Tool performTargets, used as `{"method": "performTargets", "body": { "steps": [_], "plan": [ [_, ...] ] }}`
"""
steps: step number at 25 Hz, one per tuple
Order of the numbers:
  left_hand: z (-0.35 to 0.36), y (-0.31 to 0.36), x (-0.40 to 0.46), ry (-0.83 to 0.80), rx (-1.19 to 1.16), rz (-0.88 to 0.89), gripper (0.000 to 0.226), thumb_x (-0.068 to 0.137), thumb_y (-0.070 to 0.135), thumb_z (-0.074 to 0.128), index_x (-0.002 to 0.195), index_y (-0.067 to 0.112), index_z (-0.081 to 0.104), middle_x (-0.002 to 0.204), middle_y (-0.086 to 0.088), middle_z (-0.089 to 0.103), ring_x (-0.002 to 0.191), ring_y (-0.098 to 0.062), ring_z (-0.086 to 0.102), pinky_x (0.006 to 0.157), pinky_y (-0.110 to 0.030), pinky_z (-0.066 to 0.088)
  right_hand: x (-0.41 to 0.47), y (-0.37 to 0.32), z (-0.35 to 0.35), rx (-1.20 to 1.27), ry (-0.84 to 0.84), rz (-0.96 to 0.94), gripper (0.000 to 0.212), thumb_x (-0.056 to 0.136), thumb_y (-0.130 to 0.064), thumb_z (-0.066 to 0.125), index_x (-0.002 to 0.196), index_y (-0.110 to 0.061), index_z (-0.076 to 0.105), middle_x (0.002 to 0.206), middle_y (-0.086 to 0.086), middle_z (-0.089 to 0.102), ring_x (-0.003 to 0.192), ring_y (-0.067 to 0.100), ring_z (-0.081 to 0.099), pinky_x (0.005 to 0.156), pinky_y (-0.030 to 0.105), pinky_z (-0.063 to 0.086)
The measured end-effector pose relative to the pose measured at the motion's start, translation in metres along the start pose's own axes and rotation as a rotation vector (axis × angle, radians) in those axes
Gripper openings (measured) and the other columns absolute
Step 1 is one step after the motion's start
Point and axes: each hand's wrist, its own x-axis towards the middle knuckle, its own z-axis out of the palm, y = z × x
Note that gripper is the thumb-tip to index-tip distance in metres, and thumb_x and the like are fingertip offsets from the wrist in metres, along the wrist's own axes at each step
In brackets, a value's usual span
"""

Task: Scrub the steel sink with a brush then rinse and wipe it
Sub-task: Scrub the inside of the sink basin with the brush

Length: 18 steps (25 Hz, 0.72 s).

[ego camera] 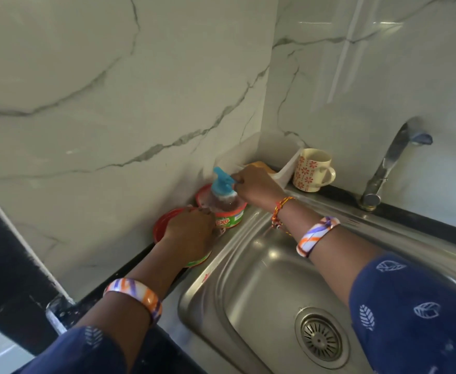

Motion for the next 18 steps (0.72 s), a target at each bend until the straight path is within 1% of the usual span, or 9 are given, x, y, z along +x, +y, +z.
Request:
{"method": "performTargets", "body": {
  "steps": [3, 5, 8, 10, 11, 13, 15, 16, 18],
  "plan": [
    [0.002, -0.002, -0.001, 0.005, 0.011, 0.019, 0.042, 0.098, 0.039, 0.030, 0.119, 0.012, 0.053, 0.125, -0.008, 0.057, 0.114, -0.026, 0.054, 0.096, -0.034, 0.042, -0.004, -0.001, 0.012, -0.107, -0.083, -0.013, 0.029, 0.087, -0.016, 0.049, 0.108, -0.005, 0.065, 0.087, 0.008, 0.058, 0.089, 0.025, 0.060, 0.067, 0.027, 0.044],
    [0.003, -0.003, -0.001, -0.005, 0.000, 0.023, 0.041, 0.098, 0.039, 0.030, 0.120, 0.011, 0.052, 0.124, -0.008, 0.057, 0.114, -0.026, 0.054, 0.095, -0.036, 0.043, -0.010, -0.003, 0.013, -0.085, -0.100, -0.021, 0.027, 0.088, -0.014, 0.050, 0.108, -0.003, 0.065, 0.087, 0.010, 0.056, 0.086, 0.024, 0.056, 0.060, 0.024, 0.037],
    [0.004, -0.003, 0.001, -0.007, 0.000, 0.008, 0.041, 0.098, 0.040, 0.030, 0.117, 0.011, 0.051, 0.123, -0.009, 0.056, 0.113, -0.027, 0.054, 0.094, -0.038, 0.044, -0.010, -0.017, -0.021, 0.052, 0.001, -0.066, 0.026, 0.086, -0.011, 0.050, 0.102, -0.004, 0.069, 0.079, 0.008, 0.055, 0.069, 0.015, 0.059, 0.045, 0.018, 0.036],
    [0.004, -0.001, 0.001, 0.011, 0.024, 0.017, 0.041, 0.098, 0.041, 0.030, 0.116, 0.010, 0.051, 0.122, -0.009, 0.057, 0.112, -0.026, 0.055, 0.094, -0.037, 0.044, -0.007, -0.029, -0.054, 0.196, 0.091, -0.056, 0.027, 0.087, -0.010, 0.049, 0.103, -0.004, 0.070, 0.077, 0.007, 0.056, 0.048, 0.004, 0.050, 0.035, 0.010, 0.032],
    [0.005, 0.000, 0.000, 0.019, 0.025, 0.019, 0.042, 0.098, 0.041, 0.030, 0.117, 0.010, 0.051, 0.123, -0.009, 0.057, 0.112, -0.026, 0.055, 0.094, -0.037, 0.044, -0.005, -0.033, -0.065, 0.255, 0.124, -0.038, 0.027, 0.088, -0.009, 0.048, 0.105, -0.005, 0.069, 0.079, 0.008, 0.058, 0.047, 0.004, 0.048, 0.033, 0.010, 0.032],
    [0.005, 0.000, 0.000, 0.020, 0.032, 0.013, 0.042, 0.098, 0.041, 0.030, 0.118, 0.010, 0.051, 0.124, -0.010, 0.056, 0.113, -0.026, 0.055, 0.095, -0.037, 0.043, -0.005, -0.037, -0.066, 0.261, 0.109, -0.023, 0.028, 0.090, -0.011, 0.048, 0.109, -0.004, 0.067, 0.088, 0.013, 0.064, 0.063, 0.017, 0.060, 0.041, 0.016, 0.039],
    [0.005, -0.001, 0.000, 0.012, 0.065, 0.020, 0.042, 0.098, 0.040, 0.030, 0.117, 0.009, 0.050, 0.125, -0.011, 0.056, 0.114, -0.028, 0.053, 0.095, -0.037, 0.043, -0.011, -0.029, -0.039, 0.072, 0.005, -0.030, 0.028, 0.090, -0.012, 0.048, 0.109, -0.003, 0.066, 0.098, 0.017, 0.066, 0.092, 0.029, 0.064, 0.055, 0.021, 0.039],
    [0.006, -0.002, 0.001, 0.002, 0.060, 0.019, 0.041, 0.098, 0.039, 0.030, 0.117, 0.010, 0.050, 0.124, -0.011, 0.056, 0.115, -0.028, 0.053, 0.096, -0.037, 0.044, -0.016, -0.022, -0.023, 0.009, -0.025, -0.038, 0.028, 0.089, -0.014, 0.048, 0.107, -0.003, 0.066, 0.097, 0.016, 0.065, 0.098, 0.030, 0.063, 0.060, 0.022, 0.038],
    [0.005, -0.002, -0.001, 0.017, 0.017, 0.019, 0.040, 0.098, 0.038, 0.031, 0.120, 0.011, 0.051, 0.126, -0.010, 0.055, 0.117, -0.027, 0.053, 0.097, -0.037, 0.044, -0.033, -0.011, -0.012, 0.105, 0.004, -0.062, 0.031, 0.088, -0.018, 0.046, 0.106, -0.005, 0.068, 0.085, 0.007, 0.064, 0.090, 0.021, 0.063, 0.064, 0.020, 0.038]
  ]
}}
